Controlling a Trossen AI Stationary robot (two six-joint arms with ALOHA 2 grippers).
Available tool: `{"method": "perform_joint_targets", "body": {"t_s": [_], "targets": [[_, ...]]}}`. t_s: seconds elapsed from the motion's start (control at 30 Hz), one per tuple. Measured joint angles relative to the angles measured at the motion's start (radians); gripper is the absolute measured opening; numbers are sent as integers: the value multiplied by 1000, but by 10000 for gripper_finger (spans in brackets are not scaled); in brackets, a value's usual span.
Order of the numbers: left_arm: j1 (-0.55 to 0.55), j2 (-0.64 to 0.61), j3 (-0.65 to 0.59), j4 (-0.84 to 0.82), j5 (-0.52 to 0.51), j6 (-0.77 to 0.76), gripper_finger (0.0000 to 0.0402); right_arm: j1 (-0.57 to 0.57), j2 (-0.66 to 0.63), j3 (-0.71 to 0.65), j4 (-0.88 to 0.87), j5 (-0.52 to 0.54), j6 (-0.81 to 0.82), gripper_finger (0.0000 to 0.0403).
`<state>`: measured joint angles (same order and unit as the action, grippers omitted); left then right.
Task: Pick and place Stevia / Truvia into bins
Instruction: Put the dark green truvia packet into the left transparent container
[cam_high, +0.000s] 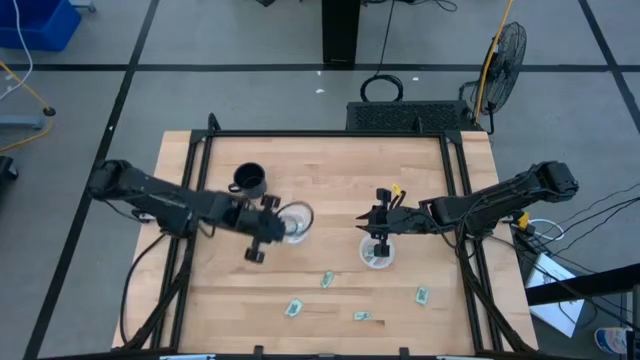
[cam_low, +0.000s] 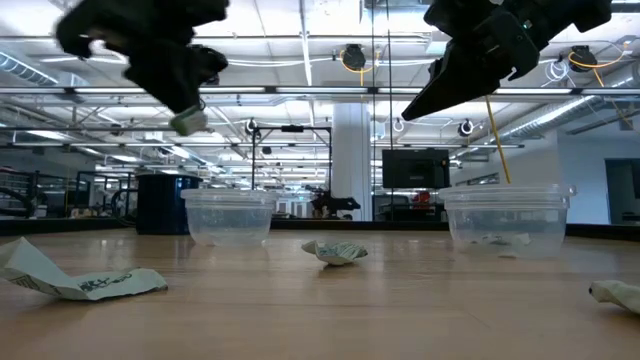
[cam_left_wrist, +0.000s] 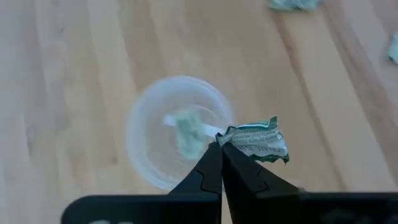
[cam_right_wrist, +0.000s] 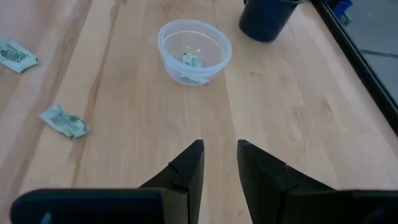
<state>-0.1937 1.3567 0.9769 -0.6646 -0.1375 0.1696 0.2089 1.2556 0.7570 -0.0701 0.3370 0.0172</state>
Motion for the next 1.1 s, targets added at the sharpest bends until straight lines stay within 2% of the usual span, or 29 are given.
{"method": "perform_joint_targets", "body": {"t_s": [0.17,0.33,0.43,0.6,0.8,0.97,1.1], "targets": [[137,15,-11,116,136,103,18,0,0,0,0,1,-41,89],[228,78,-16,150,158,138,4,0,0,0,-1,1,-56,89],[266,140,-17,146,195,139,13,0,0,0,-1,1,-56,89],[295,247,-17,167,211,135,26,0,0,0,-1,1,-56,89],[298,328,-17,170,213,127,8,0,0,0,-1,2,-56,89],[297,339,-17,184,208,83,7,0,0,0,-1,2,-55,89],[297,329,-17,192,208,80,35,0,0,0,-1,2,-55,89]]}}
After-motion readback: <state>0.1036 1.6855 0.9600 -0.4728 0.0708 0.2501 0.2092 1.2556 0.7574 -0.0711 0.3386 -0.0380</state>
